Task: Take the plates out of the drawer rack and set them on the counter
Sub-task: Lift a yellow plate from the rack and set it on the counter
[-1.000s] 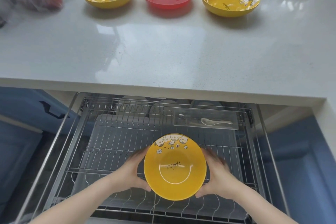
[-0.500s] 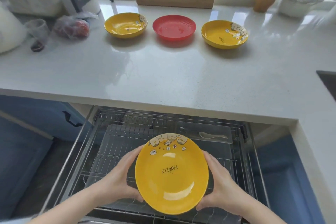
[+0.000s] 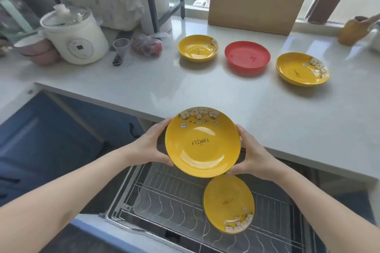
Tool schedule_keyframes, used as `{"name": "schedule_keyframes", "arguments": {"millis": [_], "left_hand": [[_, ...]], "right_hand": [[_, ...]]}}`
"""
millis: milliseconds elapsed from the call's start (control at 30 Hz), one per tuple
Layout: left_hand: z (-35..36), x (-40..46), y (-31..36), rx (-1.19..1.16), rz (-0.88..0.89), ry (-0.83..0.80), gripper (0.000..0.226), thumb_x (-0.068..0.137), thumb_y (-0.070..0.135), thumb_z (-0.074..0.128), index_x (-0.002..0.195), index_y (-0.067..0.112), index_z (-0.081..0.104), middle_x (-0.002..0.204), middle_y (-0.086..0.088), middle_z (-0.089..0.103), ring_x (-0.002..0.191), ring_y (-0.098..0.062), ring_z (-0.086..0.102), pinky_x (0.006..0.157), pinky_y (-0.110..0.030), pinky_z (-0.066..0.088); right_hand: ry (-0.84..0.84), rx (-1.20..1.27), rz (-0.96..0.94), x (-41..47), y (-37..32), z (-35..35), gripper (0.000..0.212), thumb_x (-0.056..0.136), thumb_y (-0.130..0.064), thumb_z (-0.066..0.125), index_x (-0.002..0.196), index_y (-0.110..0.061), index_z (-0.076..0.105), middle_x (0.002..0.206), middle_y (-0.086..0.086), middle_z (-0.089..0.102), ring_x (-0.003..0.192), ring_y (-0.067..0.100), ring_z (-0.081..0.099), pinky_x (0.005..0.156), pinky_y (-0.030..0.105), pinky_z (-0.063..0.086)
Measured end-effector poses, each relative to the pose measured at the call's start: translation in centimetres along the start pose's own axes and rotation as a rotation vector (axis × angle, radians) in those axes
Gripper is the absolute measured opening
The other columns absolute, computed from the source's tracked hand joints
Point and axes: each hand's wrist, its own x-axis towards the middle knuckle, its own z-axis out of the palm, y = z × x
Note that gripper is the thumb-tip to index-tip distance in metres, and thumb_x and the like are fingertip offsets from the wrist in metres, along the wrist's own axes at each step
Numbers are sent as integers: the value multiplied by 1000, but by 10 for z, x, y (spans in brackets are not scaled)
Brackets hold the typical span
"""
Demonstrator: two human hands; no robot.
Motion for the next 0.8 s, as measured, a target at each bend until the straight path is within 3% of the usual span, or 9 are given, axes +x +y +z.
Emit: {"name": "schedule_keyframes", "arguments": {"millis": [100,233,367,600,800], "left_hand": [[-29,28,-15,10,-26,0,118,60,35,90,146,51,10,155,22,18,142,-4,18,119,-47,19],[-65,67,-36,35,-51,-16,117,59,37,90,145,53,12,156,21,17,143,-6,16,119,-49,19],[-94,105,-54,36,-50,-36,118,55,45,90,145,54,14,154,20,22,144,-9,19,116,-53,24],[-129,156,-67,131,-31,-27,117,60,38,90,145,52,10,152,23,17,140,-1,13,118,-36,16],[-159,187,-82,178,-45,-44,119,58,40,90,143,56,8,156,18,17,143,-5,12,119,-38,15]], "right_hand": [[-13,-35,8,46,-5,-5,118,46,-54,88,135,-64,11,147,-24,26,140,7,24,117,50,24],[-3,-39,20,102,-8,-8,117,45,-53,88,138,-58,18,148,-21,29,141,9,25,118,50,21],[7,-46,40,146,-12,-11,110,39,-63,83,124,-72,15,146,-24,31,140,7,24,119,49,19],[59,-109,75,203,-10,-19,121,37,-63,80,141,-47,22,142,-21,35,137,4,29,116,48,23],[104,-144,61,241,-16,-21,118,44,-53,86,143,-45,21,133,-24,34,136,4,28,111,40,22]]}}
